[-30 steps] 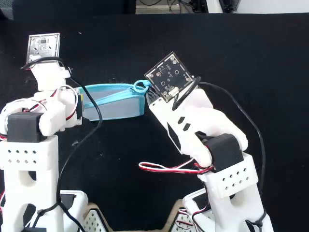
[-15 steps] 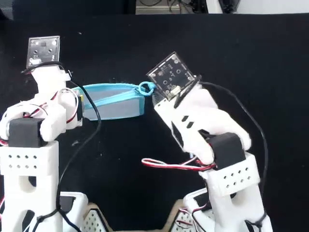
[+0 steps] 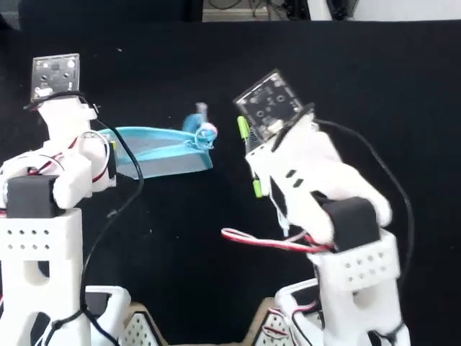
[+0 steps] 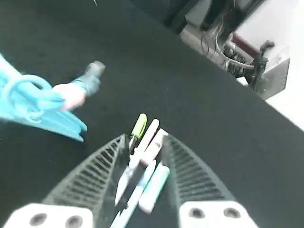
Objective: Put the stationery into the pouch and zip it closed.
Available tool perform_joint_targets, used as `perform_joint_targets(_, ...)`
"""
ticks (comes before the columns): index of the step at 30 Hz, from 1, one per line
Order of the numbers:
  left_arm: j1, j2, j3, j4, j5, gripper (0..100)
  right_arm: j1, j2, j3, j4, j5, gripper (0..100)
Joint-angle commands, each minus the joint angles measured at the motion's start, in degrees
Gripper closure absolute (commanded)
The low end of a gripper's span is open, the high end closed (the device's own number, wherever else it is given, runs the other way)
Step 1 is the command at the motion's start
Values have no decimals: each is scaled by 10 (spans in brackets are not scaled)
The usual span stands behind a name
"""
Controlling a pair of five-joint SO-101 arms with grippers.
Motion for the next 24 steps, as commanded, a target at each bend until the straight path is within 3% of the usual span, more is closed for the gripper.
perform_joint_targets(1,0,5,23,0,-6,970,40,10,-54,38,-41,844)
perform_joint_targets(5,0,5,24,3,-6,970,111,75,-5,37,-91,881)
perform_joint_targets(8,0,5,46,-16,-6,970,124,157,58,11,-97,886)
perform_joint_targets(14,0,5,100,-63,-6,970,143,299,142,-159,-119,888)
perform_joint_targets(19,0,5,109,-62,-2,970,171,394,108,-281,-133,889)
perform_joint_targets(24,0,5,114,-62,8,970,173,518,-12,-260,-133,889)
